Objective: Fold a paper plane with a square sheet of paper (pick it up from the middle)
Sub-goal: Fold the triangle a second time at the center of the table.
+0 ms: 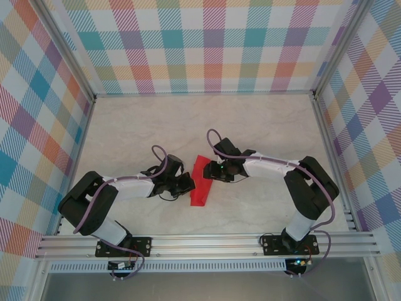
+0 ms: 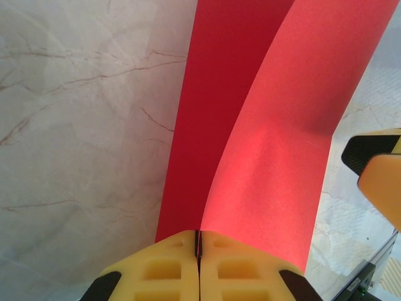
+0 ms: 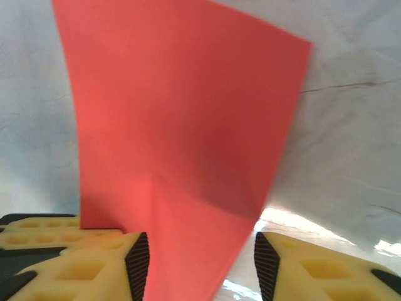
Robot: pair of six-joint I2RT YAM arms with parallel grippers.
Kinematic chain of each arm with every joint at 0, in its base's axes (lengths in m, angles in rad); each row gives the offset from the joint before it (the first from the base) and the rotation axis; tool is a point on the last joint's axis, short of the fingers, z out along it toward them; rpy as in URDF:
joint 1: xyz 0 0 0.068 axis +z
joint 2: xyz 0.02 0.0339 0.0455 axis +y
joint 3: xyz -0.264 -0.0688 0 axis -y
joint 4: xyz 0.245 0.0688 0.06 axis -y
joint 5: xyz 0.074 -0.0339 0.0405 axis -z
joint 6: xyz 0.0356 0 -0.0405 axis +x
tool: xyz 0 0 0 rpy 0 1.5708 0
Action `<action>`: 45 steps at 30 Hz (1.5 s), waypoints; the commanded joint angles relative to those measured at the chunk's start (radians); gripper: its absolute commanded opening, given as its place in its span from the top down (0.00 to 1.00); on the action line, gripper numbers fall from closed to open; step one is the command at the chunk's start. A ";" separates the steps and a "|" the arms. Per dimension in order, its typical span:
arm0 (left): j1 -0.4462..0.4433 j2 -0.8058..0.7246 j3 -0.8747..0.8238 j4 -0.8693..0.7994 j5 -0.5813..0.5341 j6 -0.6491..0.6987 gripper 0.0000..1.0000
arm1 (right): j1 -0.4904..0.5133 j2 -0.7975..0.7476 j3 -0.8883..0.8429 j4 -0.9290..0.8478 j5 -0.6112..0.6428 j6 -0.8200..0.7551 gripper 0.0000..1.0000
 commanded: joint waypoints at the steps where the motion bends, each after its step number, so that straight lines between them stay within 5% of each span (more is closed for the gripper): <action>1: 0.015 0.008 0.016 0.015 0.017 0.012 0.93 | -0.004 0.044 -0.013 0.050 -0.098 0.014 0.55; 9: 0.015 0.007 0.012 0.015 0.028 0.007 0.91 | -0.004 0.107 0.010 0.031 -0.113 0.019 0.71; 28: 0.004 -0.047 -0.017 0.039 0.115 -0.026 0.79 | -0.004 -0.029 0.012 -0.058 -0.016 -0.001 0.63; 45: -0.043 -0.047 -0.007 0.074 0.168 -0.045 0.71 | -0.004 0.088 0.025 -0.081 -0.036 0.002 0.77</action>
